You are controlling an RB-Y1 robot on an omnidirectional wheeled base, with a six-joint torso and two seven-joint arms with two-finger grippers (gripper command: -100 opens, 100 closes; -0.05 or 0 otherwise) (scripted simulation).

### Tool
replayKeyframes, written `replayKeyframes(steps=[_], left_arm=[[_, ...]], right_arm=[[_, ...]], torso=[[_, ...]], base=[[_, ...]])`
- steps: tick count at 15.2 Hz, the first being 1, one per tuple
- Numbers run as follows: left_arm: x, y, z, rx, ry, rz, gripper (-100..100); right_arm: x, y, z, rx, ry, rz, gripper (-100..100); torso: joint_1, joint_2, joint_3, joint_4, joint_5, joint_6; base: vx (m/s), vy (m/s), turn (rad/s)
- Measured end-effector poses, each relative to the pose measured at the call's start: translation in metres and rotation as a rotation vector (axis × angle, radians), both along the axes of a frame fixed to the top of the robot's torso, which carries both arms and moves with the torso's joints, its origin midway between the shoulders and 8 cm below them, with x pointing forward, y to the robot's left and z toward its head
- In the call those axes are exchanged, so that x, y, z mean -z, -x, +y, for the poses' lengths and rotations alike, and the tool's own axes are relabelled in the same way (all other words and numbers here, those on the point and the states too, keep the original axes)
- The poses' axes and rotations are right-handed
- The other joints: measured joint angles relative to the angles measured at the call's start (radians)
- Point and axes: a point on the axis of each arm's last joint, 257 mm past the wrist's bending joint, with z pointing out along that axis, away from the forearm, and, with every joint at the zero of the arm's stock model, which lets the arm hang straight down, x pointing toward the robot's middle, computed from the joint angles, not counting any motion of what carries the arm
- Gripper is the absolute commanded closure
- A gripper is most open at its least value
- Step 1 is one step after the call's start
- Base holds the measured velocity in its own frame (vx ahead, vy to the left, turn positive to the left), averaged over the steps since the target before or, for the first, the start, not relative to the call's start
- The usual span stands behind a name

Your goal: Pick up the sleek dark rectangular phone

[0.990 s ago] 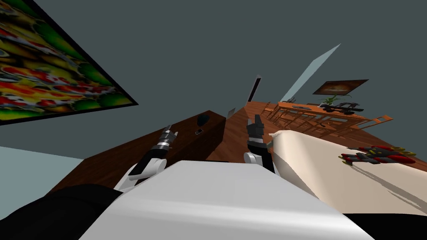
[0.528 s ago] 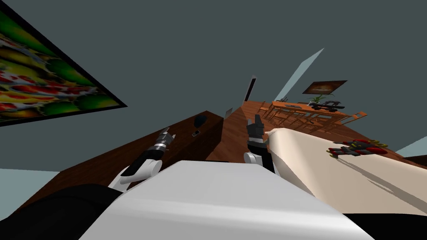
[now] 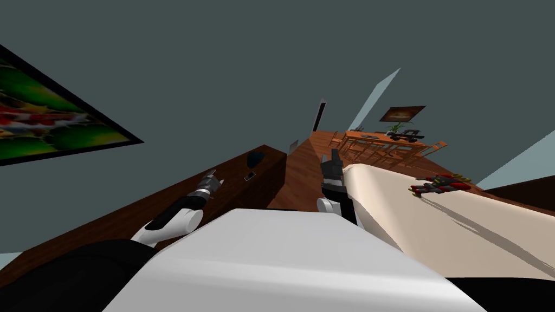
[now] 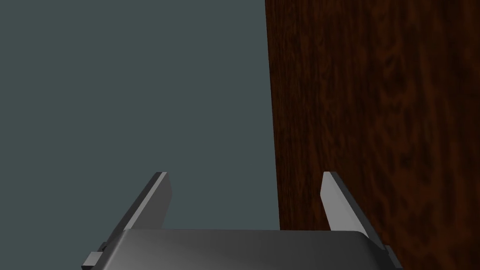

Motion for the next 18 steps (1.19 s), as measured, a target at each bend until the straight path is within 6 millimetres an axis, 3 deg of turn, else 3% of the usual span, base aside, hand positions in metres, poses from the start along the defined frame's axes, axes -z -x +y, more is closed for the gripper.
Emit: replayKeyframes(steps=[8, 18], left_arm=[[0.025, 0.031, 0.029, -0.081, 0.075, 0.138, -100], [0.055, 0.073, 0.051, -0.176, 0.173, 0.289, -100]], right_arm=[[0.0, 0.0, 0.0, 0.0, 0.0, 0.0, 0], [0.0, 0.0, 0.0, 0.0, 0.0, 0.0, 0]], torso=[[0.0, 0.0, 0.0, 0.0, 0.0, 0.0], [0.0, 0.0, 0.0, 0.0, 0.0, 0.0]], base=[[0.038, -0.021, -0.103], [0.041, -0.018, -0.113]])
